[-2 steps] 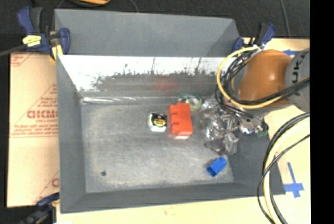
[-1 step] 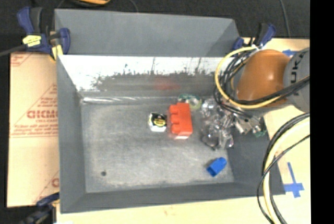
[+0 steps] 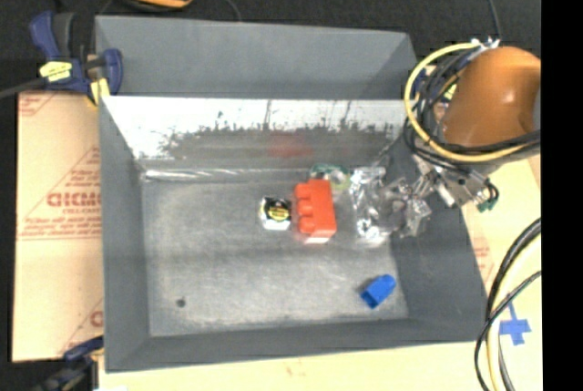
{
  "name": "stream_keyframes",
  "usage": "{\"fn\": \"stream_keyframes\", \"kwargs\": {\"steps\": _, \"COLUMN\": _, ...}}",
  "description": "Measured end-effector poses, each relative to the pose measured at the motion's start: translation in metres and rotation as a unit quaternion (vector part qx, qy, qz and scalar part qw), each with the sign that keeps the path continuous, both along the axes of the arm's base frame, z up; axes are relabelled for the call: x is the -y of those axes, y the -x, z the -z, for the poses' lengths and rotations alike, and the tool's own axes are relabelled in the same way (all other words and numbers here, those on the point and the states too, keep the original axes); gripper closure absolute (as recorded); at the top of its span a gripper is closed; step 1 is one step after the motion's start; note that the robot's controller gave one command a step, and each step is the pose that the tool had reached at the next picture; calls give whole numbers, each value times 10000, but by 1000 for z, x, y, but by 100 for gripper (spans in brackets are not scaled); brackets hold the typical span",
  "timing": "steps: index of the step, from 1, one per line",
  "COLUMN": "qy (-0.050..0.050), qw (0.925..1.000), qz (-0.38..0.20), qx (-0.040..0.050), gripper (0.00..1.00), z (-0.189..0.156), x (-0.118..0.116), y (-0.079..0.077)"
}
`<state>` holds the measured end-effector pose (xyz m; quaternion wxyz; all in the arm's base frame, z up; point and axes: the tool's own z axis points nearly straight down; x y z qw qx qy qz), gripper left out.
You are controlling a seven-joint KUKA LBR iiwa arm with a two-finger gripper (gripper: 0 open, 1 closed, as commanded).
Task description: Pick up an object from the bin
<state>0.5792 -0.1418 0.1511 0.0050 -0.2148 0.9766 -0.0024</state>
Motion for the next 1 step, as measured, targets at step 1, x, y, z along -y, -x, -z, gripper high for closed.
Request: {"fn": "stream_keyframes", "kwargs": {"steps": 1, "qy": -1, "qw": 10000, "qz": -40, "qx": 4, "gripper": 100, "z": -73, "x": -23, "y": 22}}
